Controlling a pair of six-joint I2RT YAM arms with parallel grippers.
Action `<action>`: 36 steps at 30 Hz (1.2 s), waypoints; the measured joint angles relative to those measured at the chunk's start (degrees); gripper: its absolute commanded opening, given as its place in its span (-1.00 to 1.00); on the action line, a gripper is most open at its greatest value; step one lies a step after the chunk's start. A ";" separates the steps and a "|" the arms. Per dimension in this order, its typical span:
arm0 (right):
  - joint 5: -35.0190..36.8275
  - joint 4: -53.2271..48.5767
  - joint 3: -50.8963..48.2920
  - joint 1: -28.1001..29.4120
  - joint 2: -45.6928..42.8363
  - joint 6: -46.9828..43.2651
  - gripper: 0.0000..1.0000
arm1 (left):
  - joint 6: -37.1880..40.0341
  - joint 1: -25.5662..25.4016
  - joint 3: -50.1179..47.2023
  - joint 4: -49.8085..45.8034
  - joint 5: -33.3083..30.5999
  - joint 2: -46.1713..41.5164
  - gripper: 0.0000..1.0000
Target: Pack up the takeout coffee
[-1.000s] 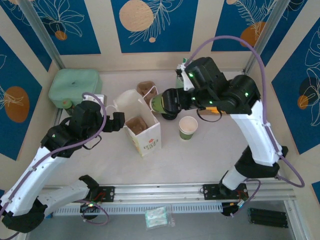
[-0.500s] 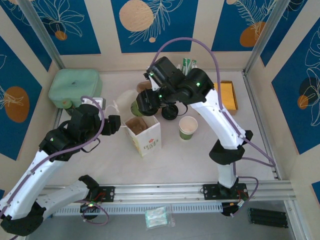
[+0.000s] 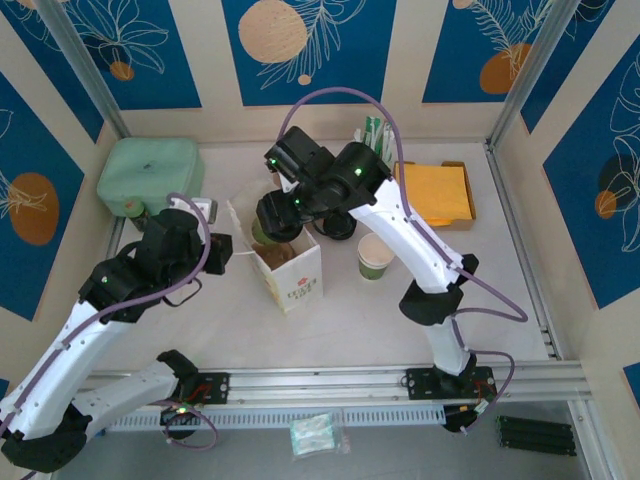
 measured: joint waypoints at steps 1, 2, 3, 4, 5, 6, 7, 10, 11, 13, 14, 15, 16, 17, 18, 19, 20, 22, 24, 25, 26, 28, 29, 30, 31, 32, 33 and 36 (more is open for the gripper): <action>0.20 -0.09 0.00 0.13 0.48 0.02 0.31 | 0.02 0.00 -0.11 0.02 0.39 -0.17 -0.68; 0.37 -0.15 0.00 0.26 0.83 0.02 0.30 | 0.00 0.00 -0.22 0.02 0.74 -0.39 -0.71; 0.59 -0.15 0.02 0.42 1.27 0.02 0.30 | -0.11 0.00 -0.28 0.02 1.14 -0.61 -0.75; 0.85 -0.15 0.02 0.57 1.66 0.02 0.30 | -0.15 0.00 -0.33 0.07 1.57 -0.87 -0.79; 1.16 -0.17 0.02 0.74 2.01 0.02 0.30 | -0.31 0.00 -0.33 0.15 1.90 -1.14 -0.82; 1.46 -0.22 0.02 0.90 2.43 0.04 0.30 | -0.37 0.00 -0.39 0.33 2.23 -1.40 -0.85; 1.68 -0.33 0.02 1.09 2.80 0.02 0.29 | -0.48 0.00 -0.44 0.46 2.54 -1.64 -0.86; 1.95 -0.70 0.02 1.36 3.87 0.02 0.29 | -0.63 0.00 -0.50 0.83 3.32 -2.32 -0.90; 2.12 -0.90 0.04 1.38 4.28 0.02 0.29 | -0.63 0.00 -0.50 0.87 3.52 -2.51 -0.91; 2.38 -1.31 0.09 1.46 5.03 0.02 0.29 | -0.63 0.00 -0.52 0.87 3.72 -2.78 -0.92; 2.54 -1.42 0.13 1.51 5.38 0.02 0.29 | -0.63 0.00 -0.52 0.90 3.80 -2.91 -0.92; 2.56 -1.46 0.13 1.53 5.68 0.02 0.29 | -0.63 0.00 -0.55 0.90 3.96 -2.99 -0.93; 2.73 -1.55 0.13 1.57 5.99 0.02 0.29 | -0.63 0.00 -0.55 0.90 4.00 -3.08 -0.93; 2.82 -1.68 0.13 1.64 6.19 0.02 0.29 | -0.63 0.00 -0.55 0.90 4.15 -3.10 -0.94; 2.97 -1.79 0.13 1.77 6.38 0.02 0.29 | -0.63 0.00 -0.55 0.90 4.17 -3.10 -0.94; 3.04 -1.92 0.13 1.90 6.45 0.02 0.29 | -0.63 0.00 -0.61 0.92 4.24 -3.10 -0.94; 3.21 -2.08 0.13 2.10 6.51 0.02 0.29 | -0.63 0.00 -0.66 0.92 4.42 -3.10 -0.95; 3.43 -2.47 0.13 2.54 6.51 0.00 0.29 | -0.63 0.00 -0.83 1.09 4.59 -3.10 -0.95; 3.65 -2.93 0.13 3.04 6.56 -0.02 0.29 | -0.63 0.00 -0.96 1.14 4.61 -3.10 -0.96; 3.65 -3.06 0.13 3.15 6.64 -0.04 0.29 | -0.63 0.00 -0.98 1.11 4.61 -3.10 -0.96; 3.67 -3.30 0.35 3.17 6.84 -0.20 0.29 | -0.63 0.00 -1.03 1.16 4.61 -3.13 -0.96; 3.80 -3.45 0.48 3.32 7.32 -0.50 0.29 | -0.63 0.00 -1.11 1.25 4.61 -3.26 -0.96; 3.80 -3.65 0.50 3.34 7.69 -0.70 0.29 | -0.63 0.00 -1.20 1.27 4.61 -3.41 -0.97; 3.82 -3.89 0.57 3.34 8.17 -0.92 0.29 | -0.63 0.00 -1.29 1.27 4.61 -3.56 -0.97; 3.80 -4.09 0.59 3.34 8.61 -1.14 0.29 | -0.63 0.00 -1.31 1.27 4.61 -3.72 -0.99; 3.80 -4.28 0.59 3.34 9.14 -1.33 0.29 | -0.63 0.00 -1.38 1.29 4.61 -3.87 -1.00; 3.80 -4.42 0.59 3.34 9.62 -1.55 0.28 | -0.66 0.00 -1.42 1.27 4.61 -3.98 -1.00; 3.80 -4.66 0.59 3.28 10.84 -2.43 0.28 | -0.63 0.00 -1.62 1.25 4.61 -4.22 -1.00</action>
